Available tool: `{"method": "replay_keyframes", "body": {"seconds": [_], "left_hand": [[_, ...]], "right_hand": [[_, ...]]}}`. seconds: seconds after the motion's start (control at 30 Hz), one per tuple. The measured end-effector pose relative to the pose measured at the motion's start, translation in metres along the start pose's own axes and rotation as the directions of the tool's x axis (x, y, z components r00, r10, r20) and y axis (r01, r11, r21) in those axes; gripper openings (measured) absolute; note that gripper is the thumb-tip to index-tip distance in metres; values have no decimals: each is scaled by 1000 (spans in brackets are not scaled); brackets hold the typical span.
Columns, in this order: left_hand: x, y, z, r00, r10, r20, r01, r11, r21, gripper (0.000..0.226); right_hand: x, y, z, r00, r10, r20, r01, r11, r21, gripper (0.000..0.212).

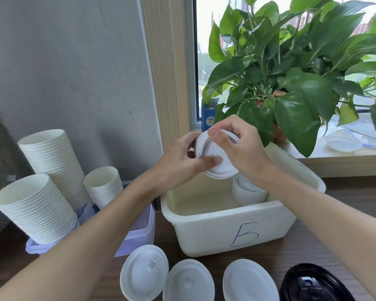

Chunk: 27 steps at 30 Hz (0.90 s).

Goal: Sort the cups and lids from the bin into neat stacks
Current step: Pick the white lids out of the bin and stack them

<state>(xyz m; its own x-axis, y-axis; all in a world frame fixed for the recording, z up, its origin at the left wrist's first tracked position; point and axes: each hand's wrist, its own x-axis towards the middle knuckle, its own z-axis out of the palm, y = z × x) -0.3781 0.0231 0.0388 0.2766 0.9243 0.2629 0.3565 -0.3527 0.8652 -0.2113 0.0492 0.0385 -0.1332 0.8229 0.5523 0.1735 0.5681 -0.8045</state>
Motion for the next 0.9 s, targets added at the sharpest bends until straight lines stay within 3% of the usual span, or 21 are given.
{"method": "replay_keyframes", "body": {"seconds": [0.1,0.2,0.33,0.43,0.67,0.8,0.9], "left_hand": [[1,-1,1,998,-56,3,56,998,16,64],[1,-2,0,996,-67,-62,66,998,-11,60],[0,-1,-1,999,-20,-41,21,999,24,53],[0,-1,-1,999,-28,-17,29,999,30,66],[-1,1,0,1000,4,-26,-4,1000,12,38],[-3,-2,-3,999,38,-27,-38,999,-4,36],[-1,-2,-4,999,45,-16,-45,999,-8,40]], "right_hand": [[1,0,0,998,33,-57,-30,998,50,33],[1,0,-2,998,64,9,-64,994,87,39],[-1,4,-3,991,54,119,-56,998,16,44],[-1,1,0,992,31,123,-27,999,-39,47],[-1,-1,-3,997,44,60,-44,999,-6,38],[1,0,-1,997,30,67,-29,999,-23,34],[0,0,-1,998,12,67,-12,1000,-7,44]]}}
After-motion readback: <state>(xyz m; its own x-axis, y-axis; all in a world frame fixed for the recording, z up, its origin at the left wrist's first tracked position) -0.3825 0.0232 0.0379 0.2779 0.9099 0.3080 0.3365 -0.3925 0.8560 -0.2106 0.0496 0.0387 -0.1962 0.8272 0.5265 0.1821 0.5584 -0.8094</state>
